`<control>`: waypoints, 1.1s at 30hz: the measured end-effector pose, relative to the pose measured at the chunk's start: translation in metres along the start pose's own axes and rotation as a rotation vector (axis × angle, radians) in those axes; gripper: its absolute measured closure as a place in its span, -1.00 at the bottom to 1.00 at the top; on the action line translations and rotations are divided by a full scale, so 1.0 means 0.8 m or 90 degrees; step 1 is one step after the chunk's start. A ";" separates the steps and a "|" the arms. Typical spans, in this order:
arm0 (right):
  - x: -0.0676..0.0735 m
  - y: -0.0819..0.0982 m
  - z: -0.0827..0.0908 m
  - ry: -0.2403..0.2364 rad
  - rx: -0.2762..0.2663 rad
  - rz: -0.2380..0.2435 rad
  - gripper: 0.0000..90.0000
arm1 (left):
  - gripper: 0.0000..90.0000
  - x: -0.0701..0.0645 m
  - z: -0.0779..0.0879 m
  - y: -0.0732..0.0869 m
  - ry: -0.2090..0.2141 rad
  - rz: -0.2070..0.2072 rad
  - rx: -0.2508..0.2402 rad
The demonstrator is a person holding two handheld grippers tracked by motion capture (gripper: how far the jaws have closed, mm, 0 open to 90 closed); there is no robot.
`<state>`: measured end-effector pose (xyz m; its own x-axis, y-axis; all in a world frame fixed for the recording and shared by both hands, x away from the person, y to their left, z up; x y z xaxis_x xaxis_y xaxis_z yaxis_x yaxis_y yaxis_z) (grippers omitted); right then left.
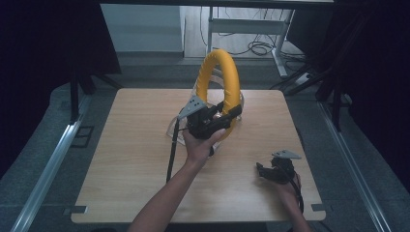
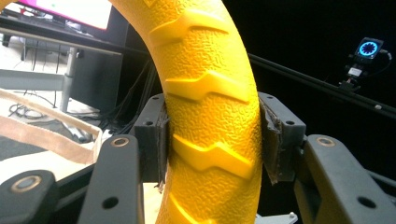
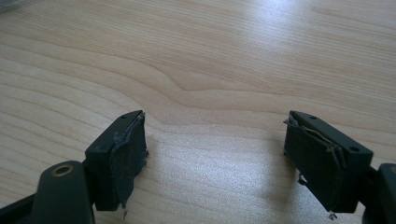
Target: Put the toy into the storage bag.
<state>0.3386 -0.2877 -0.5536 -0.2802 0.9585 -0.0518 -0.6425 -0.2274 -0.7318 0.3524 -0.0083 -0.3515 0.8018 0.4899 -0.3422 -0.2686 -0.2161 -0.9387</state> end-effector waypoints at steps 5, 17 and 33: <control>0.000 0.000 0.000 0.000 0.000 0.000 -0.52 | 0.12 0.010 -0.001 0.006 -0.005 0.016 0.006; 0.000 0.000 0.000 -0.001 0.001 0.001 -0.53 | 0.12 0.033 -0.001 0.017 -0.029 0.041 0.018; 0.000 0.000 0.000 -0.001 0.000 0.002 -0.52 | 0.12 0.063 -0.002 0.047 -0.052 0.085 0.047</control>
<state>0.3386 -0.2879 -0.5537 -0.2834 0.9575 -0.0535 -0.6418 -0.2308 -0.7313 0.3837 0.0066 -0.4041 0.7109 0.5288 -0.4637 -0.4105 -0.2234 -0.8841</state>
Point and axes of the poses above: each handheld gripper's, and its own axes: z roughly backward along the jaws, y roughly out of its underside, x roughly to its left, the point moved 2 cm from there along -z, roughly forward along the jaws, and after that the axes turned 4 degrees about y, right-handed, at the moved point
